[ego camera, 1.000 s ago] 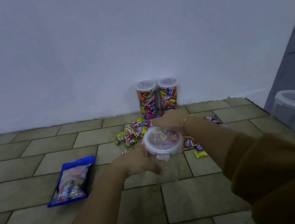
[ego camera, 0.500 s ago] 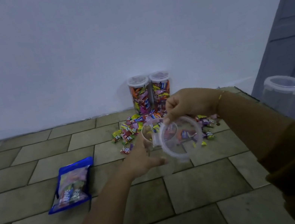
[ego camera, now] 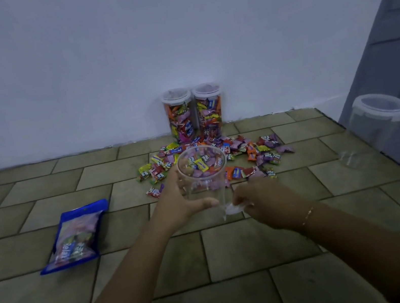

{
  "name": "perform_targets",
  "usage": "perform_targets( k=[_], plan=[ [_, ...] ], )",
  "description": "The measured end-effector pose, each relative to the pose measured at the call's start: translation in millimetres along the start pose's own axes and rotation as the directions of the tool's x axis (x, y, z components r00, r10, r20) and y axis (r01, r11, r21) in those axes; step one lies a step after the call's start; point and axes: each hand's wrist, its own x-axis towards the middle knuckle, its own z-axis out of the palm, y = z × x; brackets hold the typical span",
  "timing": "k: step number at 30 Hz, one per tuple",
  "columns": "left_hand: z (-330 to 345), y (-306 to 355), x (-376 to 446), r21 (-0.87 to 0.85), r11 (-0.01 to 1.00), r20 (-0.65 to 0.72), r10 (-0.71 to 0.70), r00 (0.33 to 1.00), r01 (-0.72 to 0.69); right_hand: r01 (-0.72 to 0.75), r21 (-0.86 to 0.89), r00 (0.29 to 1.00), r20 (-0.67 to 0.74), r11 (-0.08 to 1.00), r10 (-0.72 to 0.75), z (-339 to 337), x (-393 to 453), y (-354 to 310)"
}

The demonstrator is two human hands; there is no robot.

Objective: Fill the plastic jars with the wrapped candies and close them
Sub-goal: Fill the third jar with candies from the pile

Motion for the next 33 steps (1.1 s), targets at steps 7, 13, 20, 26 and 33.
perform_targets(
  k=[7, 13, 20, 26, 33],
  plan=[
    [-19, 11, 0, 0.052, 0.987, 0.189, -0.161, 0.969, 0.154, 0.099, -0.014, 0.982, 0.164, 0.995, -0.096, 13, -11, 16],
    [-52, 6, 14, 0.103, 0.968, 0.305, -0.25, 0.919, 0.229, 0.067, 0.122, 0.996, 0.056, 0.99, -0.075, -5, 8, 41],
    [-67, -10, 36, 0.672, 0.67, -0.074, -0.362, 0.929, 0.315, -0.041, -0.046, 0.978, 0.202, 0.998, 0.049, -1, 47, 78],
    [-55, -34, 54, 0.74, 0.593, -0.079, -0.39, 0.917, 0.316, -0.087, -0.035, 0.925, 0.368, 0.996, 0.094, 5, 75, 82],
    [-26, -23, 54, 0.8, 0.515, -0.136, -0.342, 0.93, 0.307, -0.05, -0.071, 0.934, 0.35, 0.996, 0.071, 12, 86, 87]
  ],
)
